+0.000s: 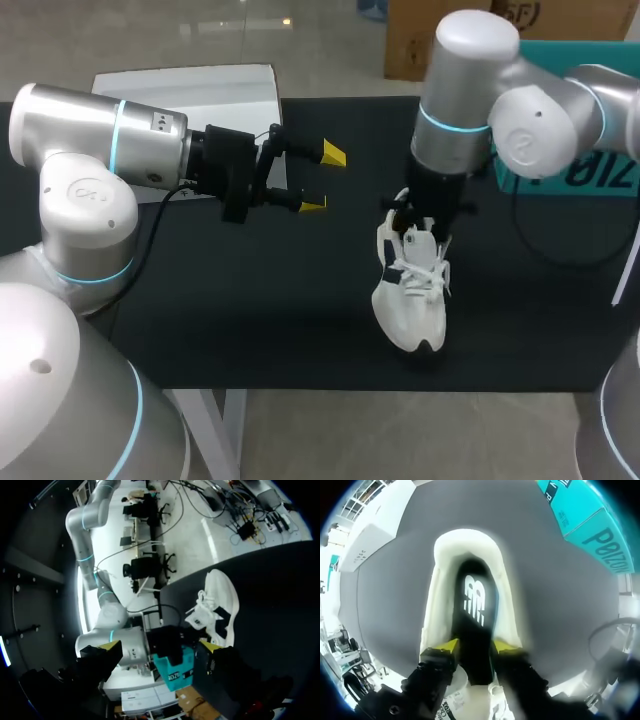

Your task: Take the shoe out of the shoebox, open the shoe tongue, remove and reinsert the insole, then place the shoe into the shoebox

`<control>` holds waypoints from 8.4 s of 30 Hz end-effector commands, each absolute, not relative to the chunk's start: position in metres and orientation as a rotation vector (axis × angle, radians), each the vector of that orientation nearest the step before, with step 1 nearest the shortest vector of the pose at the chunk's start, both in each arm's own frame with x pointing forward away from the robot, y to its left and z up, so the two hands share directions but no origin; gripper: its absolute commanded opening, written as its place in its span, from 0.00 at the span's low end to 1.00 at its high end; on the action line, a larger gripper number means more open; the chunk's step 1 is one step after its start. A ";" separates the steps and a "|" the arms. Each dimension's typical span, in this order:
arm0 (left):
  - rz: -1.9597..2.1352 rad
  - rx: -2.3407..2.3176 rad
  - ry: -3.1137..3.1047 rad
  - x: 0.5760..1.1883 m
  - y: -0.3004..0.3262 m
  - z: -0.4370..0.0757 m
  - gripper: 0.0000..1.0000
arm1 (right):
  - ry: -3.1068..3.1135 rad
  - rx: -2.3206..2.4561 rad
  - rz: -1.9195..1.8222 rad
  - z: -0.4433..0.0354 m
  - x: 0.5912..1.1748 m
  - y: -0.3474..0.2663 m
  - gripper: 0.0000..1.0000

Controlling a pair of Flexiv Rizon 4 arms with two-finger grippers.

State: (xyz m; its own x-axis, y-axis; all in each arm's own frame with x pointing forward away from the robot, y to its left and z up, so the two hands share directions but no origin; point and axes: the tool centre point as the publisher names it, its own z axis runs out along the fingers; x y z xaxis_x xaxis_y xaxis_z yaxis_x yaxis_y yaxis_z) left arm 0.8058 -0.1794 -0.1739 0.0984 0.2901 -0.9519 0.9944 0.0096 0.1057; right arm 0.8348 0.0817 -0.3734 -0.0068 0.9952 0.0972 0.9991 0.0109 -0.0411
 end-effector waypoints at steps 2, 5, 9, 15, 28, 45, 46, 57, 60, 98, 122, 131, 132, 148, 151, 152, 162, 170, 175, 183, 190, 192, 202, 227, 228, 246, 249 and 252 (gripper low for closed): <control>-0.957 1.452 1.354 0.806 -0.180 -0.174 1.00 | -2.178 -2.111 -0.094 -0.373 0.834 0.088 0.50; -0.957 1.452 1.354 0.806 -0.180 -0.174 1.00 | -2.187 -2.102 -0.097 -0.373 0.834 0.092 0.68; -0.957 1.452 1.354 0.806 -0.180 -0.174 1.00 | -2.208 -2.091 -0.112 -0.371 0.837 0.097 0.77; -0.957 1.452 1.354 0.806 -0.180 -0.174 1.00 | -2.239 -2.090 -0.137 -0.360 0.843 0.101 0.77; -0.957 1.452 1.354 0.806 -0.180 -0.174 1.00 | -2.336 -2.140 -0.265 -0.305 0.849 0.096 0.85; -0.957 1.452 1.354 0.806 -0.180 -0.174 1.00 | -2.245 -2.120 -0.232 -0.310 0.771 0.073 0.00; -0.957 1.452 1.354 0.806 -0.180 -0.174 1.00 | -2.233 -2.112 -0.234 -0.314 0.772 0.074 0.00; -0.957 1.452 1.354 0.806 -0.180 -0.174 1.00 | -2.213 -2.064 -0.250 -0.339 0.799 0.089 0.00; -0.957 1.452 1.354 0.806 -0.180 -0.174 1.00 | -2.210 -2.058 -0.248 -0.347 0.810 0.091 0.00; -0.957 1.452 1.354 0.806 -0.180 -0.174 1.00 | -2.588 -1.566 -0.245 -0.305 0.796 0.056 0.56; -0.957 1.452 1.354 0.806 -0.180 -0.174 1.00 | -2.976 -0.894 -0.162 -0.289 0.819 0.061 1.00; -0.957 1.452 1.354 0.806 -0.180 -0.174 1.00 | -2.976 -0.894 -0.162 -0.289 0.819 0.061 1.00; -0.957 1.452 1.354 0.806 -0.180 -0.174 1.00 | -2.976 -0.894 -0.162 -0.289 0.819 0.061 1.00; -0.957 1.452 1.354 0.806 -0.180 -0.174 1.00 | -3.222 -0.331 -0.143 -0.281 0.840 0.072 1.00; -0.957 1.452 1.354 0.806 -0.180 -0.174 1.00 | -3.260 -0.249 -0.163 -0.284 0.851 0.073 1.00; -0.957 1.452 1.354 0.806 -0.180 -0.174 1.00 | -3.270 -0.205 -0.176 -0.284 0.856 0.074 1.00; -0.957 1.452 1.354 0.806 -0.180 -0.174 1.00 | -3.252 -0.137 -0.163 -0.306 0.897 0.086 1.00; -0.957 1.452 1.354 0.806 -0.180 -0.174 1.00 | -3.237 -0.077 -0.162 -0.316 0.928 0.092 1.00; -0.957 1.452 1.354 0.806 -0.180 -0.174 1.00 | -3.226 -0.070 -0.155 -0.326 0.936 0.086 1.00; -0.957 1.452 1.354 0.806 -0.180 -0.174 1.00 | -3.206 -0.104 -0.160 -0.344 0.942 0.069 1.00; -0.957 1.452 1.354 0.806 -0.180 -0.174 1.00 | -3.193 -0.095 -0.190 -0.356 0.948 0.069 1.00; -0.957 1.452 1.354 0.806 -0.180 -0.174 1.00 | -3.187 -0.088 -0.199 -0.359 0.949 0.070 1.00; -0.957 1.452 1.354 0.806 -0.180 -0.174 1.00 | -3.169 -0.062 -0.205 -0.371 0.949 0.075 1.00; -0.957 1.452 1.354 0.806 -0.180 -0.174 1.00 | -3.221 -0.102 -0.239 -0.346 0.916 0.071 0.00; -0.957 1.452 1.354 0.806 -0.180 -0.174 1.00 | -3.232 -0.111 -0.232 -0.341 0.915 0.071 0.00; -0.957 1.452 1.354 0.806 -0.180 -0.174 1.00 | -3.516 -0.746 0.059 -0.172 0.914 0.029 0.00; -0.957 1.452 1.354 0.806 -0.180 -0.174 1.00 | -3.503 -0.884 0.142 -0.155 0.931 0.011 0.00; -0.957 1.452 1.354 0.806 -0.180 -0.174 1.00 | -3.483 -1.026 0.206 -0.142 0.948 -0.010 0.00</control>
